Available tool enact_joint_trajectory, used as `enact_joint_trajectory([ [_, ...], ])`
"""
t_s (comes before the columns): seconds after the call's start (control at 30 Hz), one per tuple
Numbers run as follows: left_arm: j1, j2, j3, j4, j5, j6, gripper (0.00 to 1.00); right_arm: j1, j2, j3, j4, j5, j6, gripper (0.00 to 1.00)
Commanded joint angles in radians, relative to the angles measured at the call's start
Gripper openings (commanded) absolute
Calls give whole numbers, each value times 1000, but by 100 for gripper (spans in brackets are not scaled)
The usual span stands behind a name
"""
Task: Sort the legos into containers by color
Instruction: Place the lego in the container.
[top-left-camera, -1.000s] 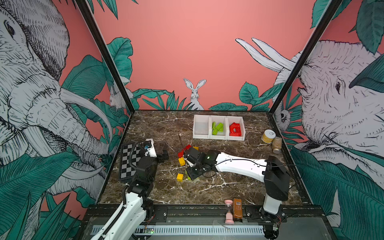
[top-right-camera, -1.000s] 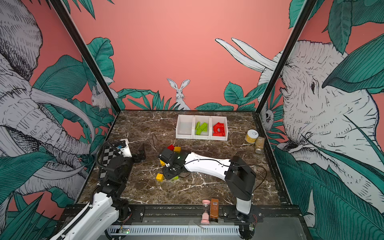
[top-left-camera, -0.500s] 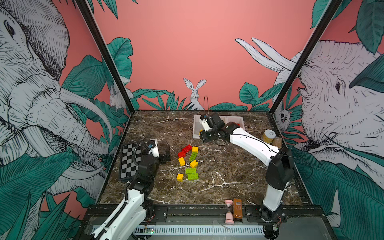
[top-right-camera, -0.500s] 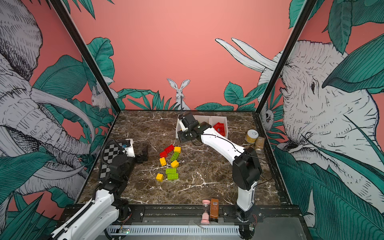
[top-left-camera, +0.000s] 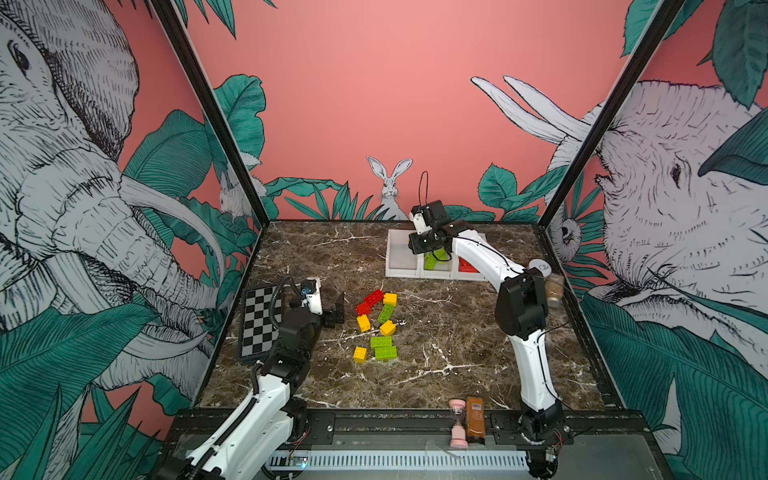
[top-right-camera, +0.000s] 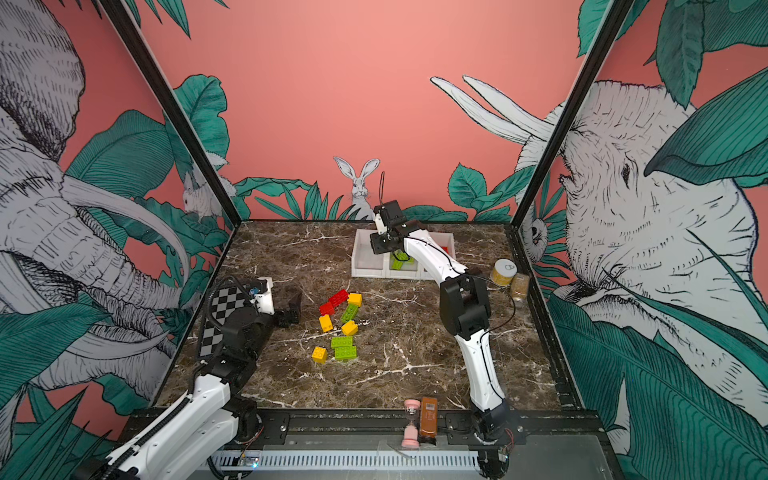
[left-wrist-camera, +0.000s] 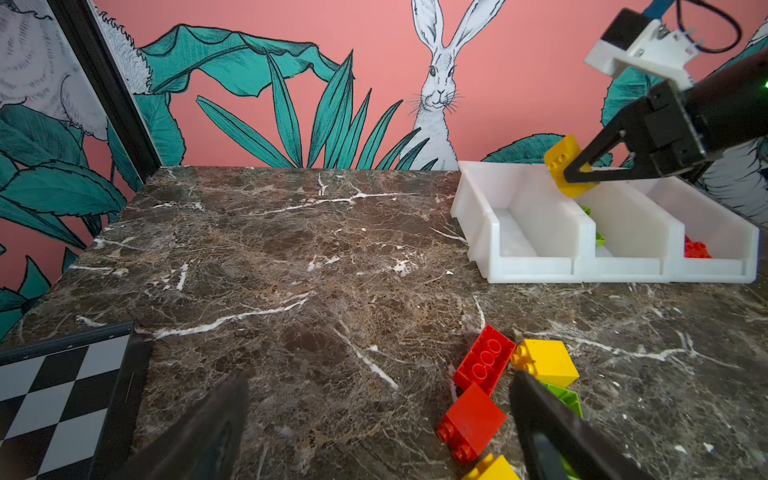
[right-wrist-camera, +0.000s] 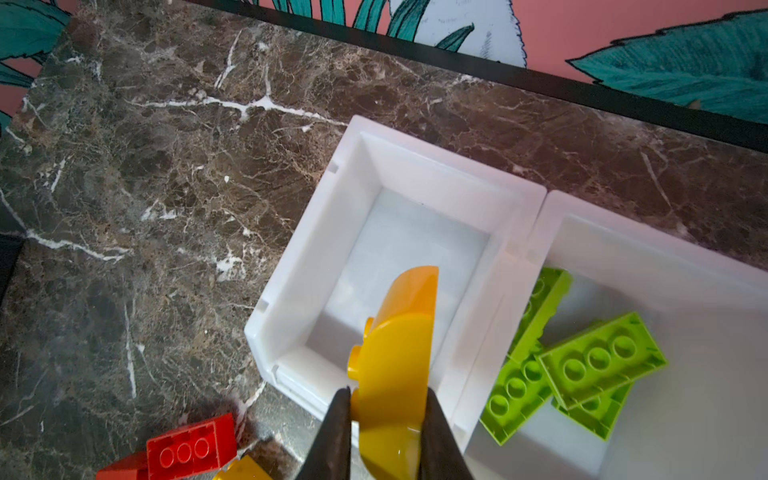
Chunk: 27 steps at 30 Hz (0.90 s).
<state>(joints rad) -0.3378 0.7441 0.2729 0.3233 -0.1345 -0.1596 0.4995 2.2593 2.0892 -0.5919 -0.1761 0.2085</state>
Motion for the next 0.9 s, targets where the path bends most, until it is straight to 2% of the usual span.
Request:
enact_joint_trajectory([
  [0.0, -2, -8, 22, 26, 9, 9, 98, 4, 22, 51, 11, -36, 1, 18],
  [0.33, -2, 3, 24, 29, 13, 9, 98, 9, 104, 103, 9, -65, 14, 19],
  [0.57, -2, 11, 28, 29, 12, 4, 98, 13, 150, 150, -16, -72, 17, 24],
  [0.6, -2, 10, 27, 29, 13, 4, 99, 15, 157, 161, -25, -71, 15, 26],
  [0.77, -3, 1, 29, 22, 14, 3, 99, 28, 166, 218, -85, -46, -8, 50],
  [0.87, -3, -11, 28, 18, 16, 3, 99, 36, 138, 215, -108, -29, -24, 56],
])
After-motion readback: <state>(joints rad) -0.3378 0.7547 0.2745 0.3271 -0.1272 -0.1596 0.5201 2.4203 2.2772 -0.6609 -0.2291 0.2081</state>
